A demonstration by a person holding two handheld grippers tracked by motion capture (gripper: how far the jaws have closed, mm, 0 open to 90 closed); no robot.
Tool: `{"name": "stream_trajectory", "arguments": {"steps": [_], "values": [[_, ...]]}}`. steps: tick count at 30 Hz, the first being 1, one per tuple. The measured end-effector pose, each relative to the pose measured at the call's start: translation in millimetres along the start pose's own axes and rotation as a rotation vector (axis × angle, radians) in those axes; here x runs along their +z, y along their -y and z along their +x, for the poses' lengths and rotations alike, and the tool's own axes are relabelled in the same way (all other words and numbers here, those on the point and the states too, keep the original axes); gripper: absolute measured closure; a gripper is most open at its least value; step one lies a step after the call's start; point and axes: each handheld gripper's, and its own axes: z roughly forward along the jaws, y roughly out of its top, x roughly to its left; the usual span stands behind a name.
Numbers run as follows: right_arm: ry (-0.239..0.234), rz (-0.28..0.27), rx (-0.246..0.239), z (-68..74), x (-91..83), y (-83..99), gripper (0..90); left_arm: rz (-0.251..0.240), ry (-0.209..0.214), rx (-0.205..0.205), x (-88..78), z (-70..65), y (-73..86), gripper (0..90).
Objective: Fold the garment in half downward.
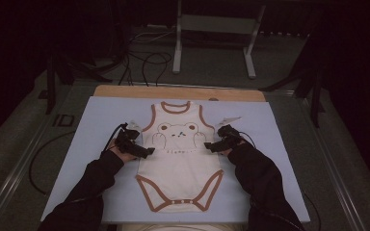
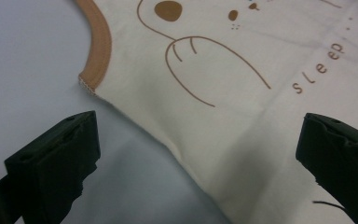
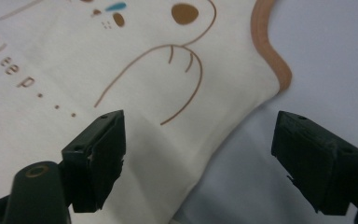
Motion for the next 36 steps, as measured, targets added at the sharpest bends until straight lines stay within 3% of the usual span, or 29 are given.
{"name": "stream_trajectory", "arguments": {"steps": [2, 7, 14, 17, 21, 27, 31, 33, 36], "values": [[0.011, 0.016, -0.003, -0.4, 2.2, 0.4, 26.8, 0.01, -0.003, 0.012, 1.1, 0.5, -0.2, 2.8], [0.037, 0.029, 0.004, -2.2, 3.0, -1.2, 43.8, 0.022, -0.044, 0.003, 2.3, 2.4, -1.4, 15.6], [0.024, 0.053, -0.019, 2.5, 3.1, -5.3, 62.7, 0.035, -0.064, -0.007, 6.2, 4.1, 0.0, 29.6], [0.02, 0.056, -0.018, 3.0, 3.0, -5.9, 67.5, 0.035, -0.074, -0.009, 6.3, 3.7, -1.0, 36.3], [0.026, 0.058, -0.015, 4.0, 3.0, -6.1, 72.7, 0.054, -0.071, 0.025, 8.0, -4.2, -5.2, 48.5], [0.022, 0.071, -0.03, 7.0, 3.3, -7.8, 86.7, 0.059, -0.067, 0.005, 8.9, -6.0, -8.2, 60.9], [0.025, 0.072, -0.033, 8.5, 3.8, -8.3, 88.6, 0.058, -0.069, -0.012, 9.6, -6.0, -9.5, 73.1], [0.024, 0.072, -0.033, 8.7, 3.7, -8.4, 89.0, 0.06, -0.049, -0.021, 9.7, -5.8, -10.2, 79.4], [0.023, 0.074, -0.034, 8.7, 3.5, -8.7, 89.3, 0.068, -0.035, -0.009, 10.2, -7.0, -11.7, 87.9]]}}
